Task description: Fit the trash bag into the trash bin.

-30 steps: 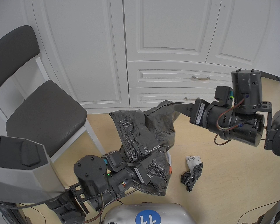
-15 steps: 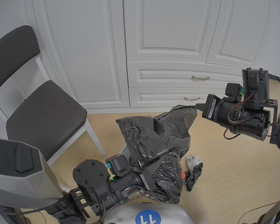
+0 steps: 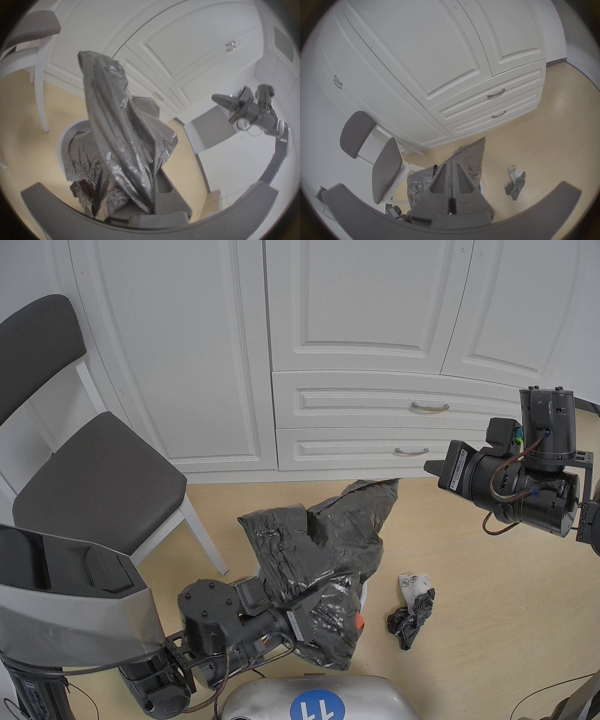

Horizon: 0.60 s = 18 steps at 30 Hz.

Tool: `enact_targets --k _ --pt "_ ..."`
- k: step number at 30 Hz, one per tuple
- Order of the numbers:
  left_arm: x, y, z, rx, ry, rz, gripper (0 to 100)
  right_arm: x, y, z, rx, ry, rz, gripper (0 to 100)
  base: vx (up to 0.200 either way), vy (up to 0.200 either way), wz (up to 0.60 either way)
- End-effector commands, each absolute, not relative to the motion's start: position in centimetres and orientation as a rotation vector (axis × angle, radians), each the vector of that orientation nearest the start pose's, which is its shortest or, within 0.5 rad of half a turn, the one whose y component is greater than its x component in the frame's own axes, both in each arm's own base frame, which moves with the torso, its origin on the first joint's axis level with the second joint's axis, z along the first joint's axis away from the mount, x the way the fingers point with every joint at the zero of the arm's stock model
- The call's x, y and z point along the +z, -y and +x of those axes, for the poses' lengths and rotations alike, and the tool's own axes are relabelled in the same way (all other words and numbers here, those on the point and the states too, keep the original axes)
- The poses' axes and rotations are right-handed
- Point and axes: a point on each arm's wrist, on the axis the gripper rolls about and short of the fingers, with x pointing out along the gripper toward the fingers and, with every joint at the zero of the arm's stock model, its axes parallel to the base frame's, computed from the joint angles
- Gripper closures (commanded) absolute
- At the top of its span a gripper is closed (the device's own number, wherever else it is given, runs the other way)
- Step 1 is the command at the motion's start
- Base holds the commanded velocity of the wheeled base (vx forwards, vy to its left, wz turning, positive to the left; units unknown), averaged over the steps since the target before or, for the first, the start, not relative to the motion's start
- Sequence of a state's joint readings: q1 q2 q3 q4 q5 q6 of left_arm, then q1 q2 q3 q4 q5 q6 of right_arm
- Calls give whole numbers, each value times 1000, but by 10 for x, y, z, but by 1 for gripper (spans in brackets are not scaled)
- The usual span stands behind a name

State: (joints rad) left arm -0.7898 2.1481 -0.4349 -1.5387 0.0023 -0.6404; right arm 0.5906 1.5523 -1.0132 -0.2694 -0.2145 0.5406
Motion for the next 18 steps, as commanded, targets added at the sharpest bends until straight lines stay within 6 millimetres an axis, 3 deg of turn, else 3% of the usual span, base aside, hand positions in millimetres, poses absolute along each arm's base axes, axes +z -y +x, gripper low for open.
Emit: enact_targets --k 1,5,11,18 --pt "39 172 199 -688 -540 -417 100 237 -154 245 297 -381 397 100 0 0 0" --pt "50 162 197 -749 -528 -421 100 217 -161 258 279 -437 364 100 0 0 0" --pt "43 155 204 -733 -530 -372 100 185 -168 281 241 -522 307 100 0 0 0" --pt "43 146 216 -690 -507 -386 100 175 -163 276 285 -567 263 100 0 0 0"
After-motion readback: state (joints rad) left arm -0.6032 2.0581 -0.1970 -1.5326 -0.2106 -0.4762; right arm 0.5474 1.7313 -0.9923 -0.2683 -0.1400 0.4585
